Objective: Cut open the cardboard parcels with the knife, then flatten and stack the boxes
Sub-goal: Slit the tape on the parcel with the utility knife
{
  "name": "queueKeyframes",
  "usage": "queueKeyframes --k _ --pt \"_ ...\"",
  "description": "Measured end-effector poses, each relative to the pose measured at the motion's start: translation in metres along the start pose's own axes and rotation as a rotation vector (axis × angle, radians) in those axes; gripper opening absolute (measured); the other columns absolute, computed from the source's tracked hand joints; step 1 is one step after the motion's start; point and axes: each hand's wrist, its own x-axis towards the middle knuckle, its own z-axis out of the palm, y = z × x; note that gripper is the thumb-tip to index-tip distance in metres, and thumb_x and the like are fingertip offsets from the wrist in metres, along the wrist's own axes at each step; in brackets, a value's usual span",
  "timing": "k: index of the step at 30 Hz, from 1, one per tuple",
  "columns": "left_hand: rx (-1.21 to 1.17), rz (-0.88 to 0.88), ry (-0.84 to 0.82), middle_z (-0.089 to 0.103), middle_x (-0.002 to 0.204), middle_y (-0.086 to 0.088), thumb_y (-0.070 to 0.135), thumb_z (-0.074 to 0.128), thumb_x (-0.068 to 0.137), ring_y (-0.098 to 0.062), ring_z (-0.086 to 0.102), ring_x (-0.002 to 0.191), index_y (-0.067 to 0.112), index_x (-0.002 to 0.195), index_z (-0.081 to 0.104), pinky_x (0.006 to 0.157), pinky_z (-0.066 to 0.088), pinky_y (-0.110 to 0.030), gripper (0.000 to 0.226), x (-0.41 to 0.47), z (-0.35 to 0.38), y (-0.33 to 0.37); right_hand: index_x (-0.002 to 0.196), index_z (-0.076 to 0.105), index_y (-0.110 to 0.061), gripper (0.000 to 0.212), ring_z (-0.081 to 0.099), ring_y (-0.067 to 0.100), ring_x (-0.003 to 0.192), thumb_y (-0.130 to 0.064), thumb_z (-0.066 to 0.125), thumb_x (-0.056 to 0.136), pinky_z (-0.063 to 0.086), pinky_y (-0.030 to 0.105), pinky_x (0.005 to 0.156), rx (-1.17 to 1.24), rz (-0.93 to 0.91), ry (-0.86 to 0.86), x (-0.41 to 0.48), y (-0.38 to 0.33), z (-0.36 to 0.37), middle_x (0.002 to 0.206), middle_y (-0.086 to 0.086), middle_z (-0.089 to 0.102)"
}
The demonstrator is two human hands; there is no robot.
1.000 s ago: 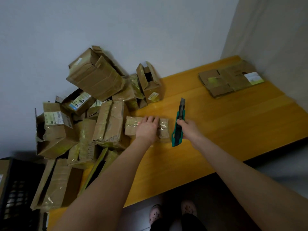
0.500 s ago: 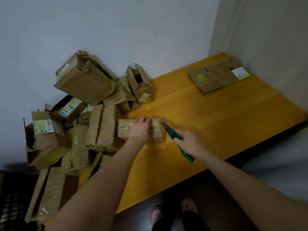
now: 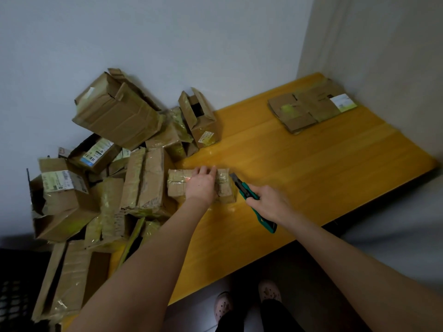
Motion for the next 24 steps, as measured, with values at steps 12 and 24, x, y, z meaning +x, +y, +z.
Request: queueKeyframes --k 12,24 --pt "0.022 0.005 -0.044 0.034 0.148 -0.009 0.020 0.066 0.089 -0.032 0.028 0.139 0.017 0.152 0.022 0.110 0.038 -0.042 0.077 0.011 -0.001 -0.001 0.145 0.043 -0.023 0.052 0.034 0.015 0.048 -0.035 0.046 0.094 0.027 0.027 0.044 -0.141 -0.007 -0.127 -0.001 -0.001 -0.014 0.057 -0.002 0.038" --pt "-0.029 -0.143 -0.066 0.046 0.137 -0.012 0.070 0.053 0.082 -0.033 0.043 0.128 0.022 0.141 0.041 0.101 0.040 -0.049 0.076 0.019 -0.024 0.005 0.125 0.055 -0.013 0.030 0.054 0.020 0.073 -0.027 0.046 0.100 0.045 0.033 0.062 0.358 0.231 0.108 0.035 0.009 0.006 0.091 0.007 0.061"
